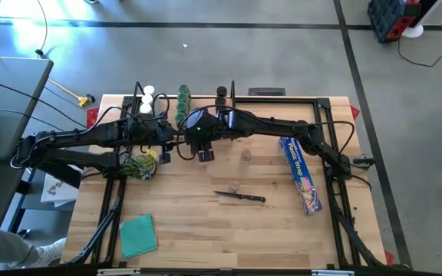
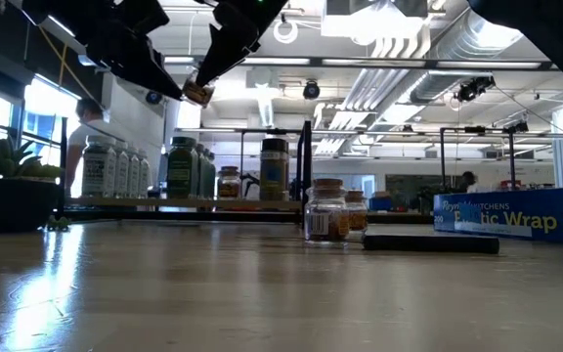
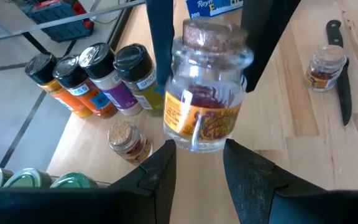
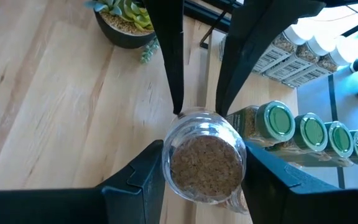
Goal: Shelf spices
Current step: Put the brown lid seasoning bottle on the shelf
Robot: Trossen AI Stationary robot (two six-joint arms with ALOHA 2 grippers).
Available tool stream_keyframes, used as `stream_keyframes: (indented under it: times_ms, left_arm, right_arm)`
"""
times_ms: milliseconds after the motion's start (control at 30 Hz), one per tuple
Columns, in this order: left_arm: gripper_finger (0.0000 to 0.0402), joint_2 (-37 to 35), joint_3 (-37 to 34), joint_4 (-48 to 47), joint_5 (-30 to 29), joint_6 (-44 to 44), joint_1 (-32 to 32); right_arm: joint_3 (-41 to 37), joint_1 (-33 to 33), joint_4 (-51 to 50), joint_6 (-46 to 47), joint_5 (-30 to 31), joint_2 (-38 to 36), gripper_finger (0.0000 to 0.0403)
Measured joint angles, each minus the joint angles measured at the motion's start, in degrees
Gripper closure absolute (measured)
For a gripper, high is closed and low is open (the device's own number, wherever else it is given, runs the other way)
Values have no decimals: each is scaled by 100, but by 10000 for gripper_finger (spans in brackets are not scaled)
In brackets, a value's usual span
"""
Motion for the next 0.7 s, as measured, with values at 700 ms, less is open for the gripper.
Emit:
stream_keyframes:
  times_ms: [700]
  left_arm:
    - [398,-11,-12,162,220,135,7]
  right_arm:
    - [-7,22,252,32,-33,-22,247]
